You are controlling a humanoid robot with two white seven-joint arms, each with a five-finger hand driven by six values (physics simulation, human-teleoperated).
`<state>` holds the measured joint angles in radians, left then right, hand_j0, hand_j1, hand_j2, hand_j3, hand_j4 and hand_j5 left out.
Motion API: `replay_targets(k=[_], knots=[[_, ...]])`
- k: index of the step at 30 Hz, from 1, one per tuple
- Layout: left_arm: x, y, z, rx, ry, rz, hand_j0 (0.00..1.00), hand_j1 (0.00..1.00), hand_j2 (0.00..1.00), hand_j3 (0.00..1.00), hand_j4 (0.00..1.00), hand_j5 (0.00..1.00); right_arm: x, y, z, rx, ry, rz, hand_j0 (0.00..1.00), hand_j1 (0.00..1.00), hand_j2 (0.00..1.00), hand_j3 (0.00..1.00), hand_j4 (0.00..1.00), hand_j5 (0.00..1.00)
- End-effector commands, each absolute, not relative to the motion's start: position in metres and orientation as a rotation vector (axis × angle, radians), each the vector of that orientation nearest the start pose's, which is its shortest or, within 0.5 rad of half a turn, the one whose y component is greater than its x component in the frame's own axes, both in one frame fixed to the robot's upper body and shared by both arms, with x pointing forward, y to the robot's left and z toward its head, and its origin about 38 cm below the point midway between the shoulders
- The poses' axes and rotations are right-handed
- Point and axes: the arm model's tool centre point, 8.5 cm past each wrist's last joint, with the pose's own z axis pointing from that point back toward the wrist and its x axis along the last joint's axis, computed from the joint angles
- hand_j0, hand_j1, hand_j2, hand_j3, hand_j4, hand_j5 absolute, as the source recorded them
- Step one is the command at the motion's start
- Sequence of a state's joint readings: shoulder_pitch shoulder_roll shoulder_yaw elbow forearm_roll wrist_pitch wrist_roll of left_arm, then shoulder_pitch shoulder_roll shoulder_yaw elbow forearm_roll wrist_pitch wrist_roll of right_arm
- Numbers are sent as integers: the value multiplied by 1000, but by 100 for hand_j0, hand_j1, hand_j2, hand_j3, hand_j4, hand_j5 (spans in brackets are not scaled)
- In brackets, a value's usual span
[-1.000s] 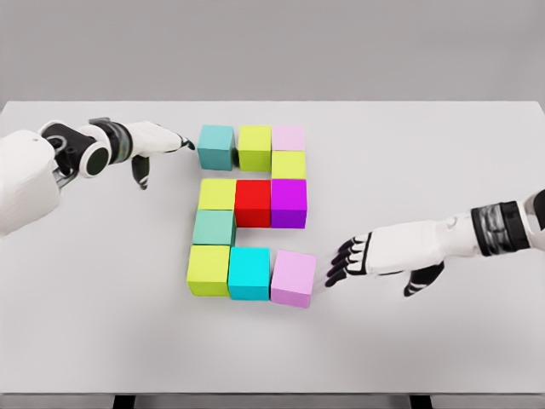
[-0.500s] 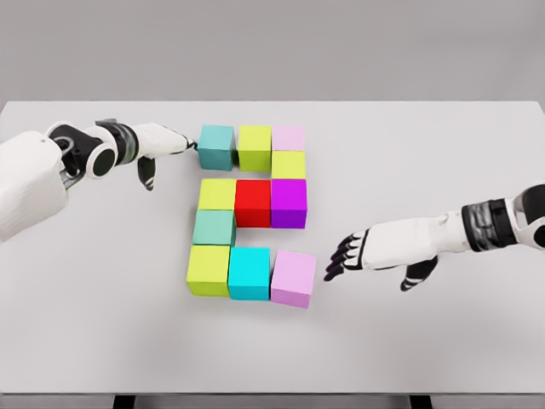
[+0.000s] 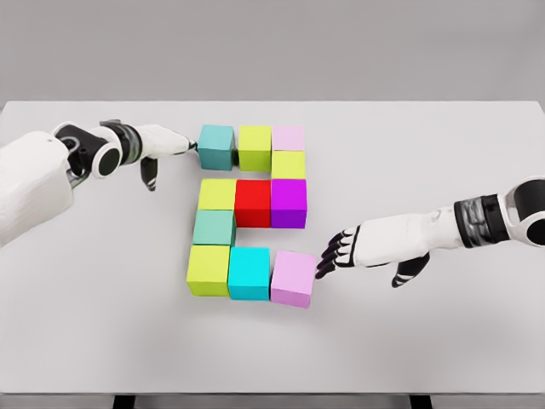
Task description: Assemble the squares on the desktop into the number 2
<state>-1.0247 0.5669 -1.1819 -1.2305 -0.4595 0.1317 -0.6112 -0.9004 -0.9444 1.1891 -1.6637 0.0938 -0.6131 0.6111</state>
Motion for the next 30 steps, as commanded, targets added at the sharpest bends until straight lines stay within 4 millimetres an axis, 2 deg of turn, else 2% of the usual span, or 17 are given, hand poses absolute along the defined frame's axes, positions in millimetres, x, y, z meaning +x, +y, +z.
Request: replay_targets(k=[1,15,20,23,27,29,30], knots=[[516,219,170,618,-794,-1936,100,100,100,100,100,100,368,-235,191,-224,1681,-3135,100,100,100,100,100,100],[516,215,170,615,-801,-1939,100,100,100,100,100,100,370,-234,195,-218,1694,-3130,100,100,100,100,100,100],[516,215,170,615,-803,-1940,100,100,100,100,100,100,371,-224,196,-235,1707,-3099,100,100,100,100,100,100],[516,215,171,616,-804,-1939,100,100,100,100,100,100,374,-228,196,-220,1707,-3113,100,100,100,100,100,100],[516,214,171,615,-805,-1939,100,100,100,100,100,100,384,-239,213,-125,1767,-3102,100,100,100,100,100,100],[516,214,171,615,-805,-1940,100,100,100,100,100,100,393,-251,241,-14,1882,-3049,100,100,100,100,100,100],[516,215,171,614,-804,-1938,100,100,100,100,100,100,395,-269,258,44,1977,-3032,100,100,100,100,100,100]])
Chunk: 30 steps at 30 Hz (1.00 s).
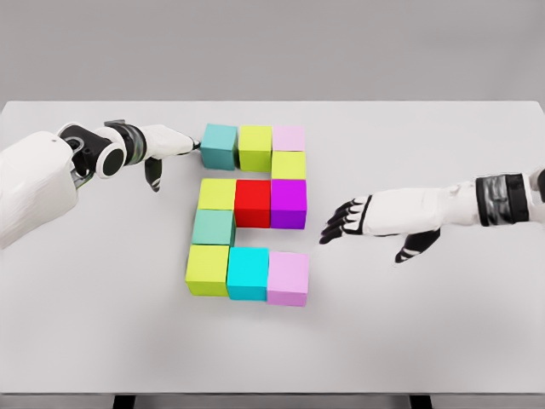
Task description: Assemble the squares on the desktop into the number 2
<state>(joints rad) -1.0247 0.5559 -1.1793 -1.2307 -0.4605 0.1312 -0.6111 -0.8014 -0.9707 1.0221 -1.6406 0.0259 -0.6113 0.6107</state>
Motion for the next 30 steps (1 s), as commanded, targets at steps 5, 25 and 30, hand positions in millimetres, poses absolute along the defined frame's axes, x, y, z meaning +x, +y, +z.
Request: replay_targets(k=[5,25,30], knots=[[516,214,170,611,-806,-1940,100,100,100,100,100,100,364,-332,287,-82,-1637,1921,100,100,100,100,100,100],[516,220,174,607,-820,-1969,100,100,100,100,100,100,341,-359,296,-2,-1558,1863,100,100,100,100,100,100],[522,265,203,664,-847,-1864,100,100,100,100,100,100,340,-361,298,-10,-1550,1867,100,100,100,100,100,100]])
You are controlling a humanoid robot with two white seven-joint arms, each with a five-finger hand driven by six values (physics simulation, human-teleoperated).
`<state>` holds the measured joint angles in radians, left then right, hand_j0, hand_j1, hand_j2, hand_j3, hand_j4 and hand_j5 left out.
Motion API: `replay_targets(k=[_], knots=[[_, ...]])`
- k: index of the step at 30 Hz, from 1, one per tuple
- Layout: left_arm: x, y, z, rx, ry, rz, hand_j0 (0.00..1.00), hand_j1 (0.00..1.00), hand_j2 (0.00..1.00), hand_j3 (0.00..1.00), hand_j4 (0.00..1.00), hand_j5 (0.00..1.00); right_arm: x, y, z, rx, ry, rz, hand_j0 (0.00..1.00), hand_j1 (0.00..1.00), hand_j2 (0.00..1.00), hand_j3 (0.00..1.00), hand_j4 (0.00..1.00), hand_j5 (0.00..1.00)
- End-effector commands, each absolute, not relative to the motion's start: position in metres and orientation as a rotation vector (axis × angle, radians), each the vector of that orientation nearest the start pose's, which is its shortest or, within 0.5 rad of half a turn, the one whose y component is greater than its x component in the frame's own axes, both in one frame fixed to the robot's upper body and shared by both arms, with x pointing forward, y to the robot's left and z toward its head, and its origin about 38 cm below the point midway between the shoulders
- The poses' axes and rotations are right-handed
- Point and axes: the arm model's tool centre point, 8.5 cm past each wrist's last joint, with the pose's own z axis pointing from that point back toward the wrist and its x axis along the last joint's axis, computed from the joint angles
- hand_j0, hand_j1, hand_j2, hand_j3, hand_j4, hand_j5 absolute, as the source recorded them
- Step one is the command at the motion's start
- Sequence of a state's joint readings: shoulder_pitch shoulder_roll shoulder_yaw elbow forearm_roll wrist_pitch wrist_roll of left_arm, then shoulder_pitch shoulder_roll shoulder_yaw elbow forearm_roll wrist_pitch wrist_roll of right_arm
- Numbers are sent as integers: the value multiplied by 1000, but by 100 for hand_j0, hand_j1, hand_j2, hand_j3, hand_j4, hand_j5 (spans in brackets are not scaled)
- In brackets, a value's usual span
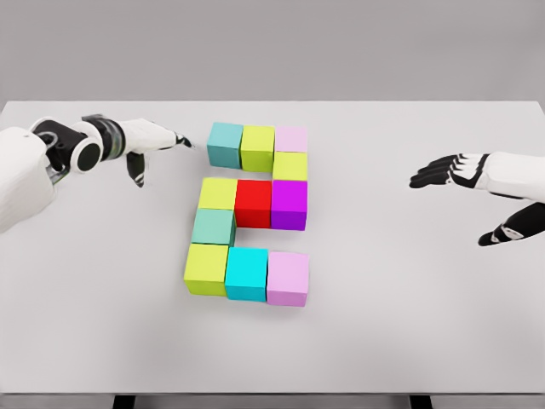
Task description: Assemble the squares on the desktop into the number 2
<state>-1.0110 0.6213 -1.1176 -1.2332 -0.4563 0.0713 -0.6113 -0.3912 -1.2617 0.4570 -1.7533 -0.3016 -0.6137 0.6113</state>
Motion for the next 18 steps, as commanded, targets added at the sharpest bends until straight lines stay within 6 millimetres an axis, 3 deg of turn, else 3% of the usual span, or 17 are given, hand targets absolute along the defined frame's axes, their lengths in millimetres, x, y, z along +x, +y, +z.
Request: replay_targets(k=[1,3,5,6,9,11,15,18], knots=[[524,274,224,653,-935,-1858,100,100,100,100,100,100,340,-361,297,-6,-1550,1863,100,100,100,100,100,100],[512,287,244,497,-1150,-1882,100,100,100,100,100,100,340,-360,296,1,-1551,1863,100,100,100,100,100,100],[481,305,275,259,-1559,-1897,100,100,100,100,100,100,340,-362,298,-9,-1548,1865,100,100,100,100,100,100],[477,319,279,219,-1619,-1797,100,100,100,100,100,100,341,-362,298,-10,-1551,1864,100,100,100,100,100,100],[457,366,272,108,-1782,-1454,100,100,100,100,100,100,342,-354,290,26,-1577,1848,100,100,100,100,100,100],[446,390,262,118,-1801,-1345,100,100,100,100,100,100,342,-354,290,27,-1576,1848,100,100,100,100,100,100],[430,396,226,45,-1761,-1276,100,100,100,100,100,100,341,-353,288,31,-1579,1844,100,100,100,100,100,100],[427,395,219,32,-1750,-1273,100,100,100,100,100,100,342,-349,283,54,-1597,1831,100,100,100,100,100,100]])
